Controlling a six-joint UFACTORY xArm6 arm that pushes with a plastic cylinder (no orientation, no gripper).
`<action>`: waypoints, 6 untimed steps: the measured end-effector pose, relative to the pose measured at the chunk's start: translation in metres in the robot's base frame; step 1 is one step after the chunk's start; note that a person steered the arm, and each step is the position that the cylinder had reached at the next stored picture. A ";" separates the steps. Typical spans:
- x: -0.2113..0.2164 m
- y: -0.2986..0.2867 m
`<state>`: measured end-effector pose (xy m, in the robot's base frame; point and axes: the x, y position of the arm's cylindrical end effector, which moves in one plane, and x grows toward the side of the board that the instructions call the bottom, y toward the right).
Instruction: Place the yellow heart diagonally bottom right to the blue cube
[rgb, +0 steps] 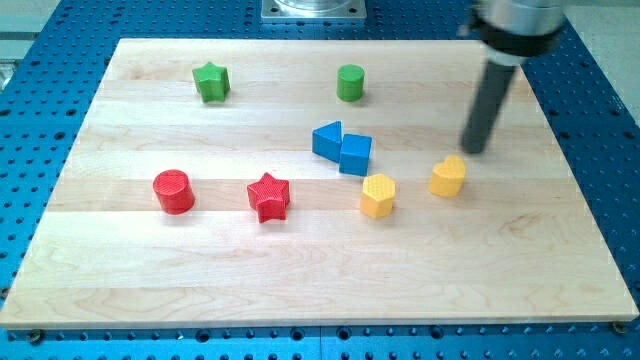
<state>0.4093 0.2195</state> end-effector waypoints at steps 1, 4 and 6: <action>0.042 -0.030; 0.100 -0.084; 0.010 -0.016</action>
